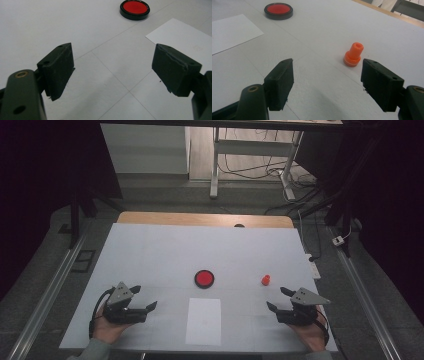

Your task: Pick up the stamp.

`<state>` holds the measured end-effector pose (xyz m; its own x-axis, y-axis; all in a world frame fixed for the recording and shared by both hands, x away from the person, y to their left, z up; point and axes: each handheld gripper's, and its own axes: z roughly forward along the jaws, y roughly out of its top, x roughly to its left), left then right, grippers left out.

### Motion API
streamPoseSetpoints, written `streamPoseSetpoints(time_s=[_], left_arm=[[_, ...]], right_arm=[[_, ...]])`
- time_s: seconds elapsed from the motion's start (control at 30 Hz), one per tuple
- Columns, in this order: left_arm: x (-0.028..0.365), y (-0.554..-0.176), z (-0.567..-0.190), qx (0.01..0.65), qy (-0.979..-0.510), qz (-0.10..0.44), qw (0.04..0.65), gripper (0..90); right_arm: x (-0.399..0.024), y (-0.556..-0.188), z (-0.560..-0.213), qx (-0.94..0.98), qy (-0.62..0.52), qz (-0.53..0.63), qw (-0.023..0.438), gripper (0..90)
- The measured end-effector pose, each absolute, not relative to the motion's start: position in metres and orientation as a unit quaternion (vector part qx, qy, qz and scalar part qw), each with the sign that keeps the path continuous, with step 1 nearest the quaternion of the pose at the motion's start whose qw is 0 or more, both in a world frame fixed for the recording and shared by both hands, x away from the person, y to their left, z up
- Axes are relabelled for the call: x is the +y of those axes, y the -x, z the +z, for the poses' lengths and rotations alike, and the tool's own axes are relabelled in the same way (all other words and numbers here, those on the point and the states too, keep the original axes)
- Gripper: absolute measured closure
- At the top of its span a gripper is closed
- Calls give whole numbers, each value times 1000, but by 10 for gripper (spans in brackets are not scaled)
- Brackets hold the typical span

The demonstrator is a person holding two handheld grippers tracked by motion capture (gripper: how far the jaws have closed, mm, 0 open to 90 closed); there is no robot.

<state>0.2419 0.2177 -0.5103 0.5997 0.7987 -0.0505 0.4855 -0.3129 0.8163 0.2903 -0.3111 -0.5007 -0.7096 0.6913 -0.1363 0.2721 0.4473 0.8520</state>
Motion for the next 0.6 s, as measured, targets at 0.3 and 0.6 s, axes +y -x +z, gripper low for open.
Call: streamPoseSetpoints(time_s=[0.3, 0.6], left_arm=[[218, -242, -509, 406, -787, 188, 425, 179], [223, -239, -509, 411, -784, 196, 421, 178]], right_arm=[[-310, -288, -501, 818, -293, 434, 237, 267], [-306, -292, -504, 819, -299, 435, 227, 277]])
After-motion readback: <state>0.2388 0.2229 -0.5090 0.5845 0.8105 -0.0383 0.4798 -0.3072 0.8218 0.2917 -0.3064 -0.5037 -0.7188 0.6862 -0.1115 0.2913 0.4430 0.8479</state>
